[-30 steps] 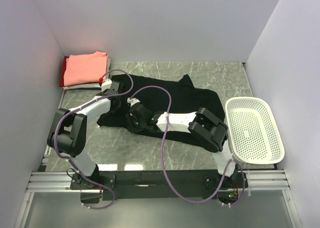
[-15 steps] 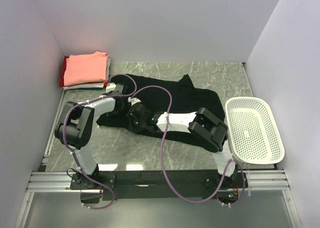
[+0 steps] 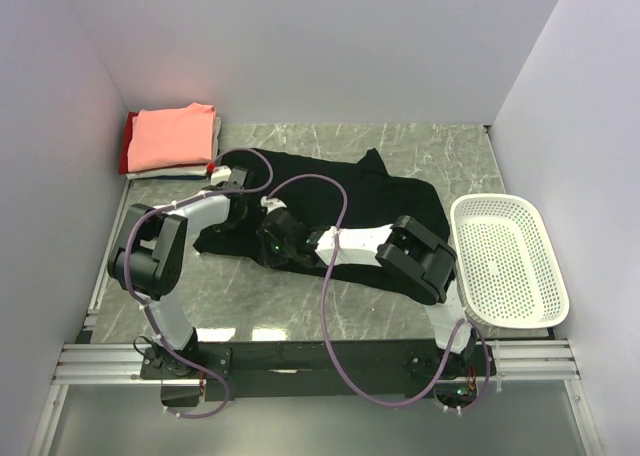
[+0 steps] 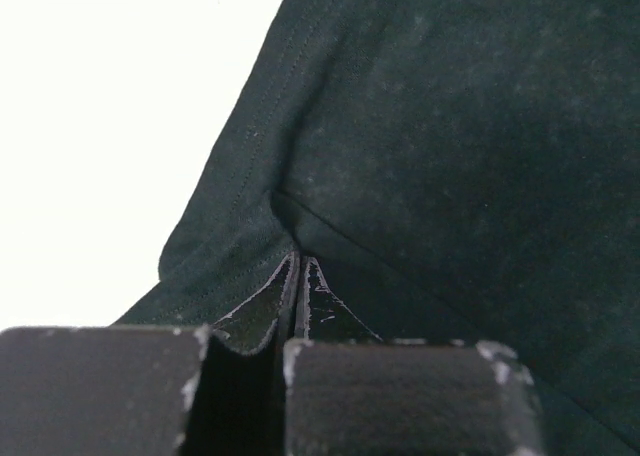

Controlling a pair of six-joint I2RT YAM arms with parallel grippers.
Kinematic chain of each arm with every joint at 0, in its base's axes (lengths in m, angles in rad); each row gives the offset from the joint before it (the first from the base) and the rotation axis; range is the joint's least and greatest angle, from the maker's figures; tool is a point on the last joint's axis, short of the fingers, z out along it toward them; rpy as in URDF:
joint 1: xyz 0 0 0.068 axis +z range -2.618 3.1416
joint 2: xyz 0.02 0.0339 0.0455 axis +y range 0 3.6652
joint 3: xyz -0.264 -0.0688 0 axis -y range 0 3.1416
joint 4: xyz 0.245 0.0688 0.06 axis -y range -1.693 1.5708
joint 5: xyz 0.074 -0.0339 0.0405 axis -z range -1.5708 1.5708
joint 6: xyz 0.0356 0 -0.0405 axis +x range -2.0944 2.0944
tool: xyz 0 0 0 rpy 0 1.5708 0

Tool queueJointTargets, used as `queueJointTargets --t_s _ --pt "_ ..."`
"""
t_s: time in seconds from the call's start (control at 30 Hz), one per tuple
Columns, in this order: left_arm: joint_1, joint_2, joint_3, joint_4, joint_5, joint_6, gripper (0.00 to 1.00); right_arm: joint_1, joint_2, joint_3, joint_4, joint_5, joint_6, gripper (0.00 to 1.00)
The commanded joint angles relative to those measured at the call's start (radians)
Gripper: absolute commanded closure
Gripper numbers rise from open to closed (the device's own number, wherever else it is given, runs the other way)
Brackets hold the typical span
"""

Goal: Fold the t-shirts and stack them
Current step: Fold the tshirt

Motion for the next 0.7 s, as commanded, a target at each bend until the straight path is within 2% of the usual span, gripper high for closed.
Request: queueJointTargets --t_s 0.0,0.27,0.67 --pt "-0.002 -0.069 0.009 -0.016 -0.028 0.006 0.99 -0.016 -0.071 -0.026 0.036 0.020 0.024 1.00" --pt "0.007 -0.121 0.032 -0.038 -0.020 0.013 0.99 -0.059 -0.140 -0.084 0.057 0.025 0.076 1.00" --pt "0.036 -0.178 0.086 -0.010 0.064 0.023 0.99 -0.171 -0.217 -0.158 0.062 0.011 0.116 1.00"
